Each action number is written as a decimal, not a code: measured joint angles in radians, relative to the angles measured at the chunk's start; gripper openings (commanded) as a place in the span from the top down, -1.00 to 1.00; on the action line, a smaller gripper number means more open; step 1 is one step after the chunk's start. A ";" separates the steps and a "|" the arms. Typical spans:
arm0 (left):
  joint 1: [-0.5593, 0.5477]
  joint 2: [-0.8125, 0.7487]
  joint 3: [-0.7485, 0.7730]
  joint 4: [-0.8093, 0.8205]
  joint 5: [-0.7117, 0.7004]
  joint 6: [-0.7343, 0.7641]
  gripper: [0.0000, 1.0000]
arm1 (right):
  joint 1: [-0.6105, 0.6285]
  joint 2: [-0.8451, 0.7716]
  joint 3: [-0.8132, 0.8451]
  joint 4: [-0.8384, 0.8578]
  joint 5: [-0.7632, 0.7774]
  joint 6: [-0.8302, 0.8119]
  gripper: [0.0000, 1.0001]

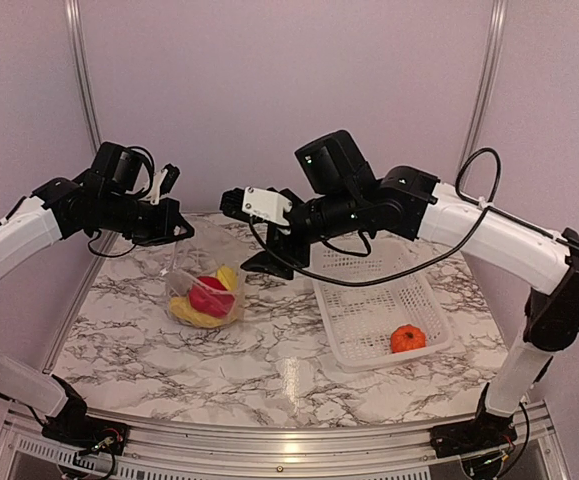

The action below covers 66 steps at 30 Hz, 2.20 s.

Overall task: Place the food in the zip-top bag and seal the zipper
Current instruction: Place the fake vegetable in the zipper food storage bag, then pick up the fake vegetable from the bin.

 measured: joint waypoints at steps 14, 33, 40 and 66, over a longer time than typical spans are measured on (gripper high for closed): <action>0.000 0.003 0.025 -0.006 -0.017 0.011 1.00 | -0.274 -0.302 -0.459 -0.072 0.055 -0.021 -0.73; 0.000 0.003 0.024 -0.006 -0.016 0.015 1.00 | -0.578 -0.426 -0.787 -0.200 -0.010 0.024 -0.66; 0.000 0.003 0.002 -0.003 -0.015 0.015 1.00 | -0.592 -0.419 -0.835 -0.280 -0.014 -0.016 -0.65; 0.000 -0.005 -0.055 0.018 -0.008 0.014 1.00 | -0.597 -0.179 -0.831 -0.350 0.069 -0.023 -0.55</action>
